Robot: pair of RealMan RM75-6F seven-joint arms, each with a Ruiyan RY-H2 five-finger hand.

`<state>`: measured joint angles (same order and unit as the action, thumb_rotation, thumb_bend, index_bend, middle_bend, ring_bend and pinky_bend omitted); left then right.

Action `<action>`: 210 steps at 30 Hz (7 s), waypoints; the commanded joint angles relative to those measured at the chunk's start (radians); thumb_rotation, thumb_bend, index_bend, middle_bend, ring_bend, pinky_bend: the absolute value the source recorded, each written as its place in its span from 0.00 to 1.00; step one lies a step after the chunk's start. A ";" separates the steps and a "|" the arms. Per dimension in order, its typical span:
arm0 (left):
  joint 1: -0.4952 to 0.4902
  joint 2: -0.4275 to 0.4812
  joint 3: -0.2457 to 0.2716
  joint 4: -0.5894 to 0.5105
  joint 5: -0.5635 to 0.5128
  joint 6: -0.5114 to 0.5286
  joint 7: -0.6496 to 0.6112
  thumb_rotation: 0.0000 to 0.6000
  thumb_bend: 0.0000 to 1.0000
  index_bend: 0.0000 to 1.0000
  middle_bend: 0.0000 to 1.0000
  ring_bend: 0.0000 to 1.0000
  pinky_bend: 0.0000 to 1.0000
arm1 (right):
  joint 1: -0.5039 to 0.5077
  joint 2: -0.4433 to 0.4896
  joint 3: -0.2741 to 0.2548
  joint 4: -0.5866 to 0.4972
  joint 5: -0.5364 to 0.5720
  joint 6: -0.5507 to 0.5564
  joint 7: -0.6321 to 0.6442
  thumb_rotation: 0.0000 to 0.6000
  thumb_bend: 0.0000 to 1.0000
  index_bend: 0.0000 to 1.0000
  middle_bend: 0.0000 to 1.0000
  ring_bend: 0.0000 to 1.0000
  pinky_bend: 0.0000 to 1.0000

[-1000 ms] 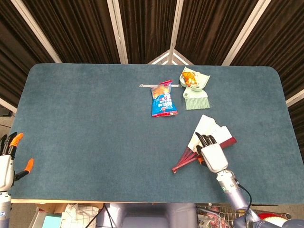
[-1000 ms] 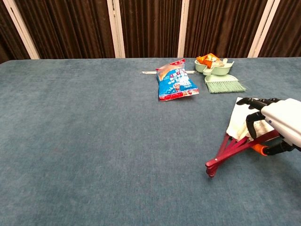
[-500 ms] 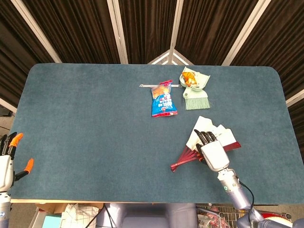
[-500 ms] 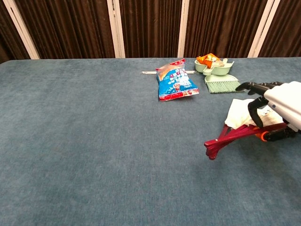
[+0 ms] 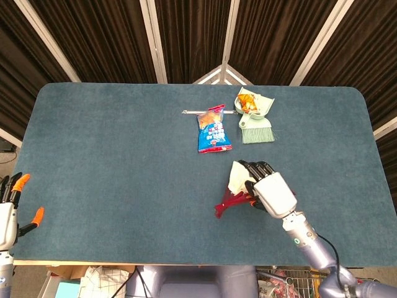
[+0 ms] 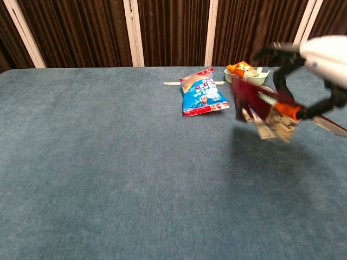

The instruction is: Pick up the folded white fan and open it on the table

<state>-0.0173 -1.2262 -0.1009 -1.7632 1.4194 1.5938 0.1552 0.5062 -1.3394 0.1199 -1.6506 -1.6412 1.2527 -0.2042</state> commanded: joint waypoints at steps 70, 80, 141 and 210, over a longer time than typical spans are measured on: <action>-0.362 -0.267 -0.162 0.050 -0.140 -0.440 -0.406 1.00 0.30 0.23 0.06 0.00 0.03 | 0.649 -0.030 0.264 -0.288 0.780 -0.262 -0.245 1.00 0.56 0.84 0.18 0.23 0.24; -0.416 -0.295 -0.176 0.064 -0.174 -0.520 -0.473 1.00 0.30 0.24 0.06 0.00 0.03 | 0.656 -0.026 0.258 -0.315 0.785 -0.243 -0.260 1.00 0.56 0.84 0.18 0.23 0.24; -0.444 -0.378 -0.160 0.197 -0.030 -0.286 -0.441 1.00 0.55 0.59 0.17 0.00 0.04 | 0.511 0.144 0.177 -0.262 0.614 -0.215 -0.111 1.00 0.56 0.84 0.18 0.23 0.24; -0.491 -0.711 -0.055 0.946 0.231 0.060 -0.220 1.00 0.51 0.42 0.14 0.00 0.04 | 0.298 -0.241 0.017 0.572 0.299 -0.216 0.257 1.00 0.56 0.63 0.18 0.14 0.12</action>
<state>-0.5112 -1.9340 -0.1635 -0.8232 1.6532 1.6619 -0.0595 0.8042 -1.5696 0.1472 -1.0934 -1.3476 1.0584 0.0663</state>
